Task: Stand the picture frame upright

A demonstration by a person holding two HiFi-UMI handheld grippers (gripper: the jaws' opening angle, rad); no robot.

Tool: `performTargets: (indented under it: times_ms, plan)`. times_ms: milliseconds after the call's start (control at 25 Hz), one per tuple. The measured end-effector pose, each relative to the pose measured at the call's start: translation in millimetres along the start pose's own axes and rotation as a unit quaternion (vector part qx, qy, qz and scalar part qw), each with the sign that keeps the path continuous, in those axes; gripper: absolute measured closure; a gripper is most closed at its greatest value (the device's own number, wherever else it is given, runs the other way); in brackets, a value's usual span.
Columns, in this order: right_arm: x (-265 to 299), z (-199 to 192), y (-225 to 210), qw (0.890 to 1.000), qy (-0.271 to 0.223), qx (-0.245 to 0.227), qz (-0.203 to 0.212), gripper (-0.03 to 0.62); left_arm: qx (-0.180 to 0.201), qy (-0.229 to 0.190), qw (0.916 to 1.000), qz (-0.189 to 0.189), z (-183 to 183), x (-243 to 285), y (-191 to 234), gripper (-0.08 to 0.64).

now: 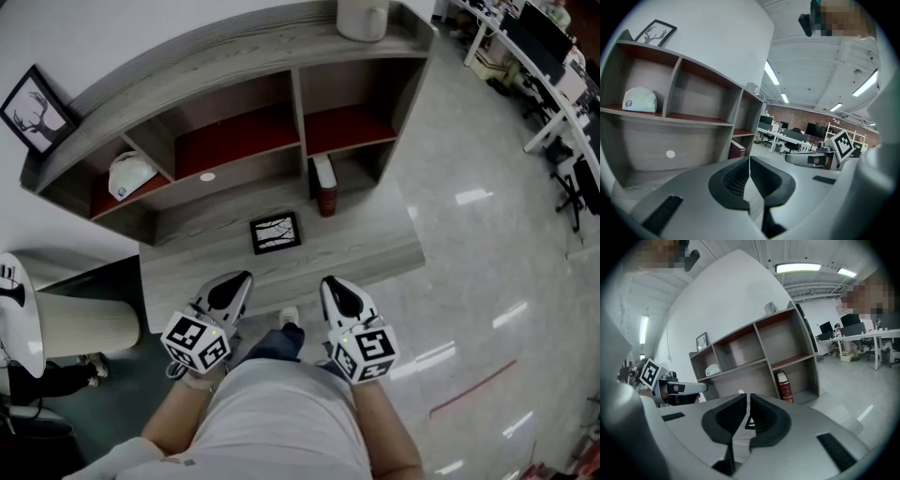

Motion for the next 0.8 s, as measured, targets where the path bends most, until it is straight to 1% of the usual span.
performTargets:
  times_ms: [200,400,640,800]
  plan:
    - [46.2,-4.0,-2.7,1.0,0.02,0.003,-0.018,0.558,-0.002,0.01,0.9999,-0.002,-1.7,14.2,48.5,0.543]
    - [87.5,-2.8,-2.8,0.999,0.035,0.01,-0.034,0.558,-0.005,0.023,0.9997,-0.012,-8.5,28.0,90.1,0.542]
    - [131.9,-7.1,-14.2,0.996,0.06,0.007,-0.06,0.558,-0.01,0.047,0.9982,-0.036,-25.2,46.2,124.2,0.541]
    - [158.2,-17.1,-22.5,0.994,0.086,0.001,-0.072,0.558,-0.016,0.067,0.9967,-0.041,-43.8,53.9,140.8,0.541]
Point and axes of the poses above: the fingertips, and each gripper's own axes: x forward along the fingers, y to its left, z out of its top, the point moved 3 cm from there along -x, backward along the fingers, and after that the axes turned 10 degrees about x, right-handed, at the moved point
